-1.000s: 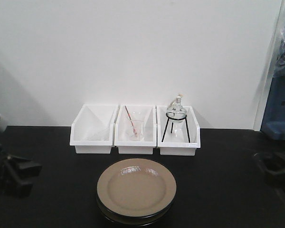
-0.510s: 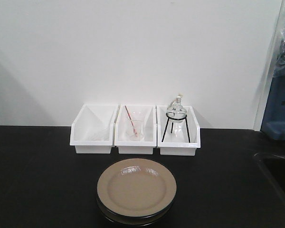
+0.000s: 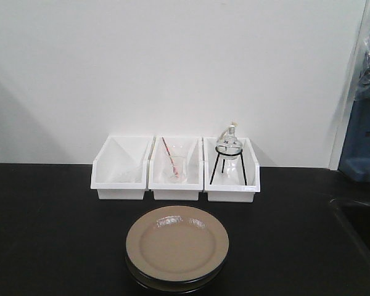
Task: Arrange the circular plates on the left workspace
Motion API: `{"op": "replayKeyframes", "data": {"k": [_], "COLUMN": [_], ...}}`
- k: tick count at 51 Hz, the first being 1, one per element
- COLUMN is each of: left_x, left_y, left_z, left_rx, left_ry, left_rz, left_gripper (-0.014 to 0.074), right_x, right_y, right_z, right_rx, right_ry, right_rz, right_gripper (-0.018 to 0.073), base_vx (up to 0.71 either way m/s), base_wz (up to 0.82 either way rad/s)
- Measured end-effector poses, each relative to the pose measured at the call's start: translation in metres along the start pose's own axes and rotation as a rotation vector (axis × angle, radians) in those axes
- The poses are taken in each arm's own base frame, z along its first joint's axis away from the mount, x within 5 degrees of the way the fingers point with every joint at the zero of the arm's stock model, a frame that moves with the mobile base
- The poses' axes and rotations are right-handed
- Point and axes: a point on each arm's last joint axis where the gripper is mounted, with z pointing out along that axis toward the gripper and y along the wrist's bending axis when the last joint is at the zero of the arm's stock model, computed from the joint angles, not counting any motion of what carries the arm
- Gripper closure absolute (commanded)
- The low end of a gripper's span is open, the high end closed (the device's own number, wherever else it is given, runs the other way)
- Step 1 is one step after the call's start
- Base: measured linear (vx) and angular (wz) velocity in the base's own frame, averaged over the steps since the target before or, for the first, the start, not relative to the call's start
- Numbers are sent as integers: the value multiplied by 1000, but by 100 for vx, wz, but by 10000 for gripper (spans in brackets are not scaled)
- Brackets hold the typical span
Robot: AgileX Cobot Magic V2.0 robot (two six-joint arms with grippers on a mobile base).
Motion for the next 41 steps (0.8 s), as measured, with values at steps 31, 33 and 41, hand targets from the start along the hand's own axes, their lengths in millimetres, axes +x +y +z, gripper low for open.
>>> {"op": "replayKeyframes", "data": {"k": [31,33,41], "left_x": [11,21,70], "left_y": [-13,-13,-9], "left_z": [-52,-61,-80], "left_rx": [53,35,-53], "left_ry": [-71,-76,-118], "left_rz": [243,254,111], "left_gripper": [596,596,596], "right_x": [0,0,0], "right_y": [0,0,0], "right_z": [0,0,0], "right_rx": [0,0,1], "right_ry": [0,0,-1], "right_rz": [1,2,2], "right_gripper": [564,564,564], "base_vx": [0,0,0], "base_wz": [0,0,0]}}
